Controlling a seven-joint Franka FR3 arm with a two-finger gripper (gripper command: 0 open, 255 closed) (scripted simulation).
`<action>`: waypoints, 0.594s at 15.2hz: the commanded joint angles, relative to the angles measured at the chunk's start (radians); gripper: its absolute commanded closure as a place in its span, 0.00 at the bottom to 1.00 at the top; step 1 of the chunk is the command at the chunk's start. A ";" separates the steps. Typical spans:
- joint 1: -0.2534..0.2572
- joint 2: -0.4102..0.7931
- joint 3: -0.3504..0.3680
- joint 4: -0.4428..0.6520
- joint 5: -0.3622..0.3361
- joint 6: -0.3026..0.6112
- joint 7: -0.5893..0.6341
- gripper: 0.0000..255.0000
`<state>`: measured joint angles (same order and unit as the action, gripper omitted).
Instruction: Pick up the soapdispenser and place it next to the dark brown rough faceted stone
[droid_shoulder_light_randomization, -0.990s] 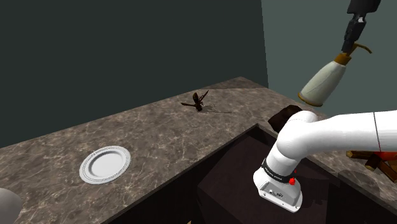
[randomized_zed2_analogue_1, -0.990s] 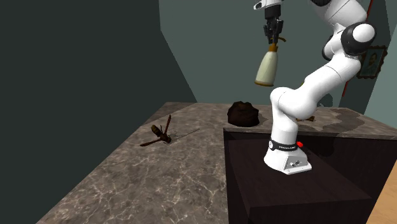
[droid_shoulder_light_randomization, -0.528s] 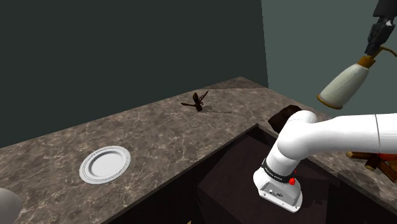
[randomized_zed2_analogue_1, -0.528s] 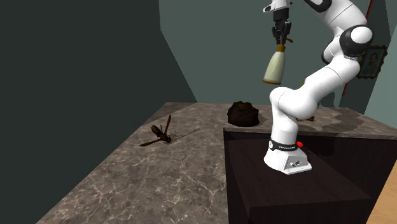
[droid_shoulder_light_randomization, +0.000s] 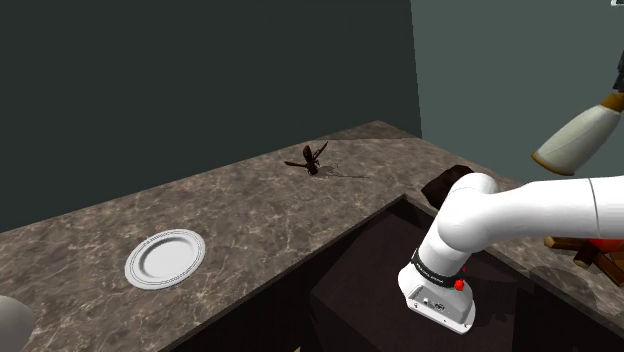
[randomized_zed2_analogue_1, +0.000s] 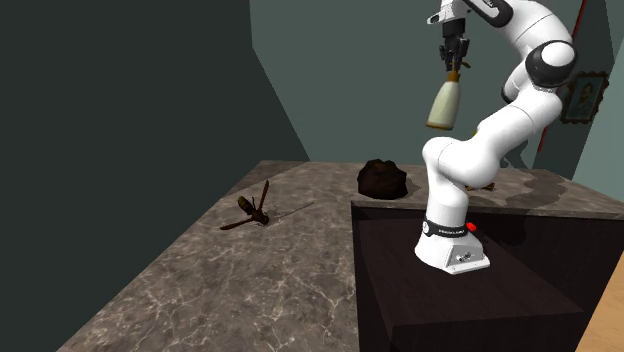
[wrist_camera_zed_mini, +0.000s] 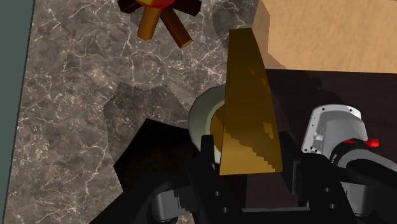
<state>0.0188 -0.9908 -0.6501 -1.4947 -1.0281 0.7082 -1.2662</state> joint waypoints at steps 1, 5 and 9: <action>0.020 0.013 -0.044 0.059 -0.063 0.010 -0.079 1.00; 0.019 -0.008 -0.066 0.046 -0.090 0.030 -0.102 1.00; -0.004 -0.065 -0.062 -0.043 -0.084 0.053 -0.064 1.00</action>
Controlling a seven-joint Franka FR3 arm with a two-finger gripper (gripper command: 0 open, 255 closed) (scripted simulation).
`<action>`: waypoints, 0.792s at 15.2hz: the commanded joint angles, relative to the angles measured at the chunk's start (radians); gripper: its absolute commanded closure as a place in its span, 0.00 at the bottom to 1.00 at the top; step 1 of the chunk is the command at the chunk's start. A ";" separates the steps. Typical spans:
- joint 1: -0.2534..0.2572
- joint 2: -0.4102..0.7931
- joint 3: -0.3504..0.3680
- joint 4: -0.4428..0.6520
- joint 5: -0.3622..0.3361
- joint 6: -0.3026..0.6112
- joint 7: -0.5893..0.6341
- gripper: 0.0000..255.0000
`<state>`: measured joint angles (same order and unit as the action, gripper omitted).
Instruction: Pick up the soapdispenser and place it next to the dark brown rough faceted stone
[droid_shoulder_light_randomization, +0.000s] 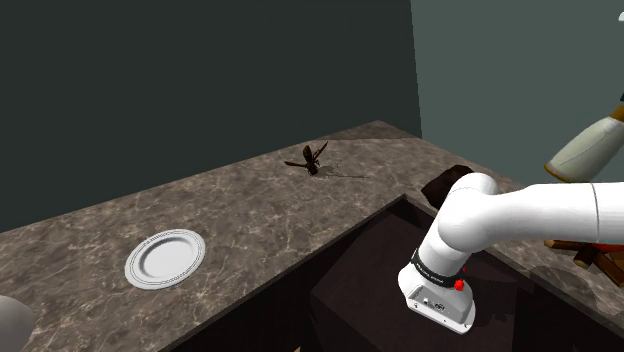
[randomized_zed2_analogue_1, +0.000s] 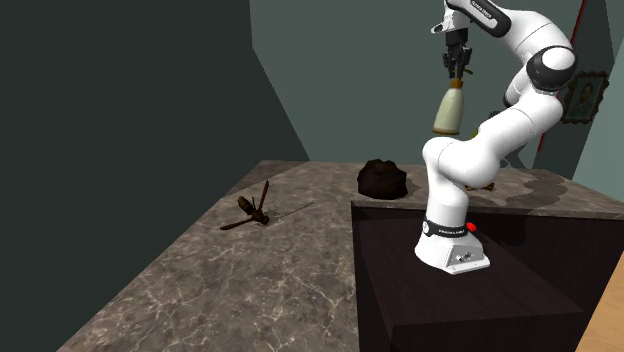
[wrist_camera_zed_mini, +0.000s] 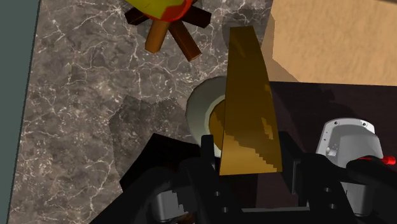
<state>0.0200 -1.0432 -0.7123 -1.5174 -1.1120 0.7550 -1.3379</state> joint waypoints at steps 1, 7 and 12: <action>-0.010 -0.027 0.000 -0.041 0.001 0.012 0.016 1.00; -0.040 -0.104 -0.005 -0.161 0.001 0.046 0.061 1.00; -0.063 -0.165 -0.016 -0.252 -0.005 0.075 0.091 1.00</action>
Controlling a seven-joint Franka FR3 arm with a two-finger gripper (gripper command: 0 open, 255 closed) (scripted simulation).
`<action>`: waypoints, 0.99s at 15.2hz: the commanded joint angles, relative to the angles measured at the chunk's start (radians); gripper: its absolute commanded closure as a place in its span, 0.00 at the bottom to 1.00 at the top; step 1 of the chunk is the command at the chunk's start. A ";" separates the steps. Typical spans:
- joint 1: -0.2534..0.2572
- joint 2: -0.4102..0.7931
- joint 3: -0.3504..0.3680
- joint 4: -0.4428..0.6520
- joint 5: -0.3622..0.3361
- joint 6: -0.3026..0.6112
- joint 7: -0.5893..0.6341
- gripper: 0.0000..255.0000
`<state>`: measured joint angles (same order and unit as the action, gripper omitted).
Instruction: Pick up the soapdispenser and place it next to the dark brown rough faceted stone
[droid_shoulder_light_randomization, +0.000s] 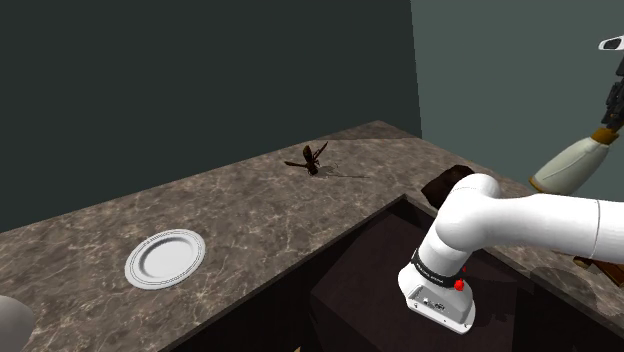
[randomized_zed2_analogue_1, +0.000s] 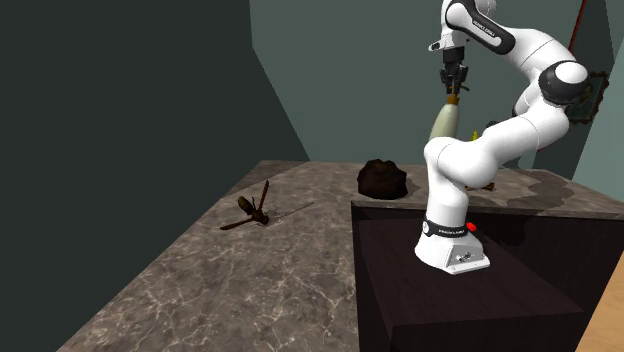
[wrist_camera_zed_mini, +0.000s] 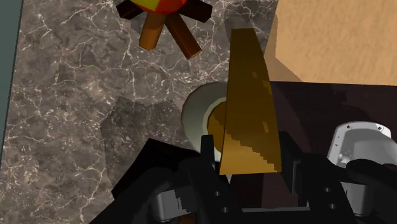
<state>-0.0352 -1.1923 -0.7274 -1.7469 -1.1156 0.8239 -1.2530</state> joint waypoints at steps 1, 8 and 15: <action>-0.012 -0.027 -0.003 -0.040 -0.003 0.011 0.011 1.00; -0.042 -0.105 -0.028 -0.156 -0.021 0.049 0.044 1.00; -0.072 -0.177 -0.060 -0.261 -0.048 0.086 0.070 1.00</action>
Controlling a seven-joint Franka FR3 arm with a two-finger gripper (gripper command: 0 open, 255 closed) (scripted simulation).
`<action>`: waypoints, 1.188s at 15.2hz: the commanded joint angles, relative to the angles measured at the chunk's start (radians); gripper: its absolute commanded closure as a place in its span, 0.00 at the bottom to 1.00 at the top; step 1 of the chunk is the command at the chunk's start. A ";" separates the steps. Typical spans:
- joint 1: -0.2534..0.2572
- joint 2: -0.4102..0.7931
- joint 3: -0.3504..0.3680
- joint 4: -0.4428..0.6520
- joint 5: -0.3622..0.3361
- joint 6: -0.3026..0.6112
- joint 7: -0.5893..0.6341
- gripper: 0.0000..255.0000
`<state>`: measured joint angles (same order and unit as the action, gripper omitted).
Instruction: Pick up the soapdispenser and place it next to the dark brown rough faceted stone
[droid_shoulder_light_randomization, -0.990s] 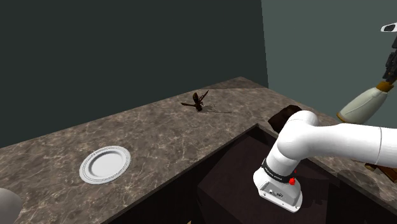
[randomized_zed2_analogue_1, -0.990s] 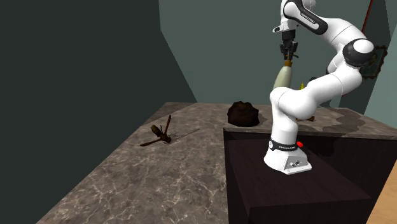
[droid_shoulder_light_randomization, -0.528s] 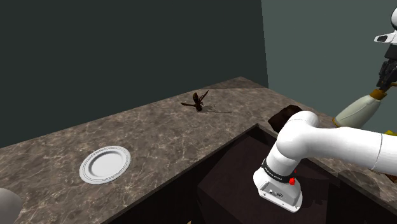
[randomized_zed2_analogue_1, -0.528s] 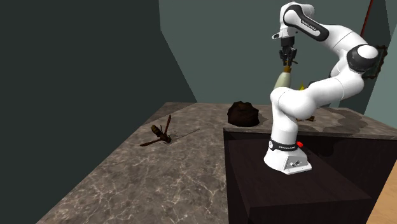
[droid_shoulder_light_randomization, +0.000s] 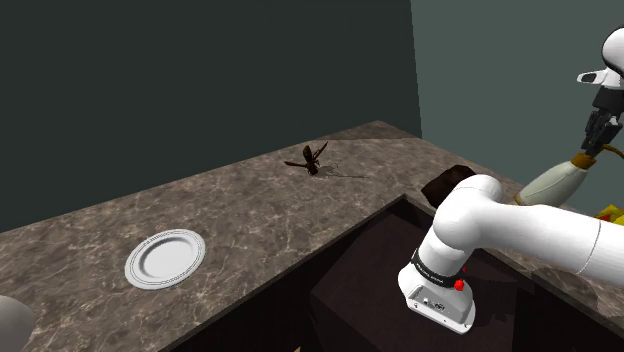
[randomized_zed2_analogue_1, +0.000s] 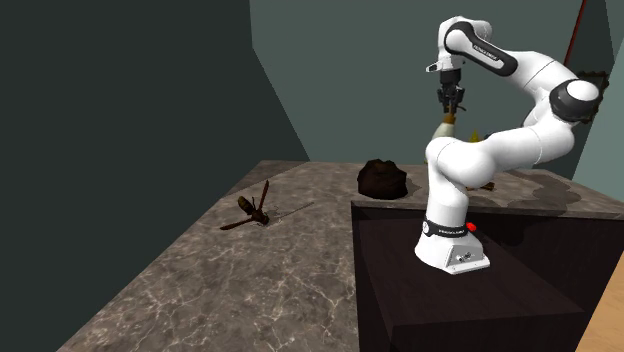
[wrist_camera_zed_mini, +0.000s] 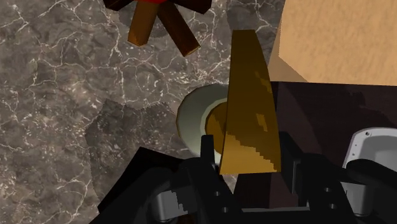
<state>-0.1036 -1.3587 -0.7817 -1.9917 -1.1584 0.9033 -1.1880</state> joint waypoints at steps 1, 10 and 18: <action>-0.008 -0.021 -0.011 -0.030 -0.009 0.012 0.008 1.00; -0.047 -0.106 -0.066 -0.150 -0.057 0.057 0.030 1.00; -0.084 -0.176 -0.127 -0.245 -0.112 0.096 0.042 1.00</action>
<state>-0.1848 -1.5272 -0.8997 -2.2273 -1.2618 0.9938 -1.1475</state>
